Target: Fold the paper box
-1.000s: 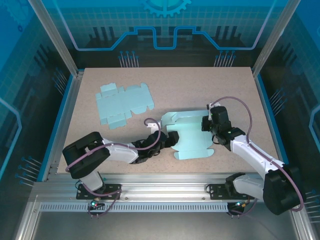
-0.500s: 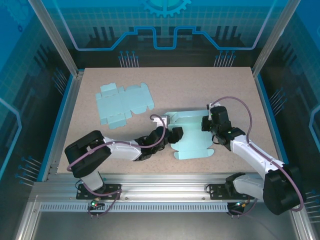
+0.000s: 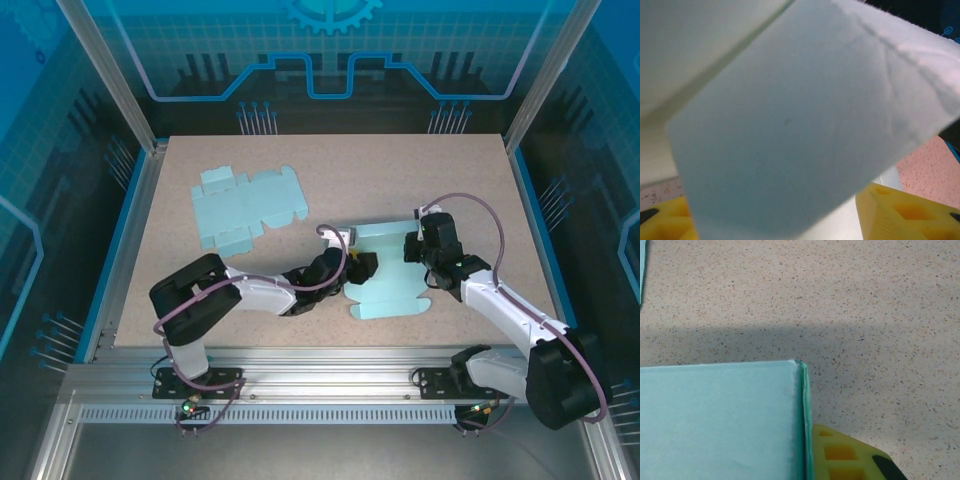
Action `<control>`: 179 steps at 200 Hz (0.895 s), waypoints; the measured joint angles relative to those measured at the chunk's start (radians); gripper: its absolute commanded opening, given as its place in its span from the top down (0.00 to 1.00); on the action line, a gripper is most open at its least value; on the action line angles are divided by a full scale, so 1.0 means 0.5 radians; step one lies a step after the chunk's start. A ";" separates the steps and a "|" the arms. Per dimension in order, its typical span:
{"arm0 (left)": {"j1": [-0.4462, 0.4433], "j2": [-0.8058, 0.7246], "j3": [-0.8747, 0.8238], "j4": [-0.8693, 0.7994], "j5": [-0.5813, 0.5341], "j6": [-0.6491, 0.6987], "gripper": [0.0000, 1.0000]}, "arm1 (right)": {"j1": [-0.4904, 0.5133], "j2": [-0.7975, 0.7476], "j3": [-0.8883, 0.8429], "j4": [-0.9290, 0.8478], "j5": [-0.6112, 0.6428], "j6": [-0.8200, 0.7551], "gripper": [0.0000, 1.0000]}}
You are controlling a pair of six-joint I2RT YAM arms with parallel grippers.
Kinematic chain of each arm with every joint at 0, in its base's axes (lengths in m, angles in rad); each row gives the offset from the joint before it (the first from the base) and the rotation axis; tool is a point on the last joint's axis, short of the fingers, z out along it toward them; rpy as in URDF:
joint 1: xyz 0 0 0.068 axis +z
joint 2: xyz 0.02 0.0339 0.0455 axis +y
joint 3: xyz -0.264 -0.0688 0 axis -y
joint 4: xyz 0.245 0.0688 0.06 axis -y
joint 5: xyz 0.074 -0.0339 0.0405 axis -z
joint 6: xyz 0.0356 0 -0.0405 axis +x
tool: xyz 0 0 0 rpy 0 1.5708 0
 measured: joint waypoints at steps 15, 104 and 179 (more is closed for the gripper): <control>0.000 -0.007 -0.004 0.020 0.008 0.021 0.33 | 0.000 0.000 0.000 -0.005 0.005 0.001 1.00; -0.021 -0.744 -0.456 0.040 0.410 0.028 0.23 | 0.001 0.000 0.000 0.002 -0.018 0.002 1.00; 0.017 -1.561 -0.621 -0.463 0.022 0.240 0.27 | 0.001 0.000 0.000 0.010 -0.024 0.002 1.00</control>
